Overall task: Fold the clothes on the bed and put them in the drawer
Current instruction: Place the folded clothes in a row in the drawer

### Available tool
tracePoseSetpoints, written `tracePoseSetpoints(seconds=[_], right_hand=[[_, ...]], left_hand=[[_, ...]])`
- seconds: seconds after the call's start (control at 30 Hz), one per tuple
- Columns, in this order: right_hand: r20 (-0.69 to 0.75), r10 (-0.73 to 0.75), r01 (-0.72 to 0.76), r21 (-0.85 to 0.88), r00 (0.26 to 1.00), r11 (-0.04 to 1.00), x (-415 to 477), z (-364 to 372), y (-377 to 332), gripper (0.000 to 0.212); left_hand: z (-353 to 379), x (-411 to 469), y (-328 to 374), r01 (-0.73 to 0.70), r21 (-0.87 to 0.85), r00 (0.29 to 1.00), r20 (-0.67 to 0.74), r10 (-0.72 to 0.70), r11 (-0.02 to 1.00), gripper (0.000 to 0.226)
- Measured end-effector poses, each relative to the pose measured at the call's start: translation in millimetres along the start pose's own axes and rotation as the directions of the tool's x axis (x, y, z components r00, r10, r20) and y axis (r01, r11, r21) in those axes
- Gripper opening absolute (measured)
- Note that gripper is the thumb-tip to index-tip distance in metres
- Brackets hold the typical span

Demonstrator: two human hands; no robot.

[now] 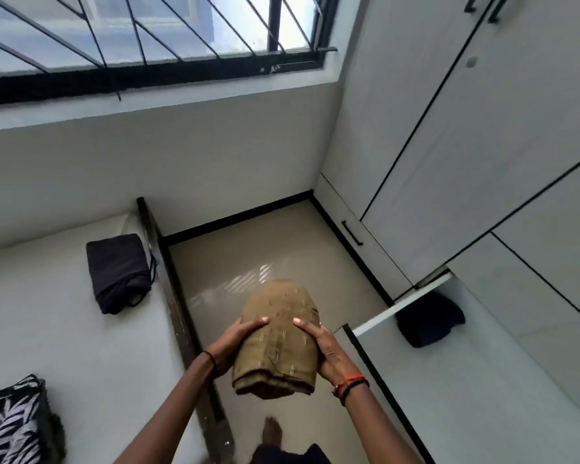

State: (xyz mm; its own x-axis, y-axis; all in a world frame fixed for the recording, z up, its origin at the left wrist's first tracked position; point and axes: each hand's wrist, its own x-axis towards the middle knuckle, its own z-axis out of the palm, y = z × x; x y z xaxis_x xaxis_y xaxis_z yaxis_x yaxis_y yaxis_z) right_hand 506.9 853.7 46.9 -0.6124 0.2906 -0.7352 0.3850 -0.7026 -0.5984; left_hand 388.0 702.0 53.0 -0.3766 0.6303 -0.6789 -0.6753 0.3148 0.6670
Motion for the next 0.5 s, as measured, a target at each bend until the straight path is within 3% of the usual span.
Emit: tracePoseSetpoints(seconds=[0.3, 0.5], right_hand=[[-0.221, -0.067, 0.104, 0.156, 0.973, 0.982, -53.9, -129.2, -12.1, 0.05], [-0.331, 0.012, 0.125, 0.389, 0.944, 0.913, -72.6, -258.0, -29.4, 0.042]], left_hand=[[123.6, 43.1, -7.2, 0.085, 0.358, 0.979, 0.142, -0.144, 0.93, 0.115], [255.8, 95.2, -15.7, 0.128, 0.478, 0.923, 0.262, -0.28, 0.869, 0.078]])
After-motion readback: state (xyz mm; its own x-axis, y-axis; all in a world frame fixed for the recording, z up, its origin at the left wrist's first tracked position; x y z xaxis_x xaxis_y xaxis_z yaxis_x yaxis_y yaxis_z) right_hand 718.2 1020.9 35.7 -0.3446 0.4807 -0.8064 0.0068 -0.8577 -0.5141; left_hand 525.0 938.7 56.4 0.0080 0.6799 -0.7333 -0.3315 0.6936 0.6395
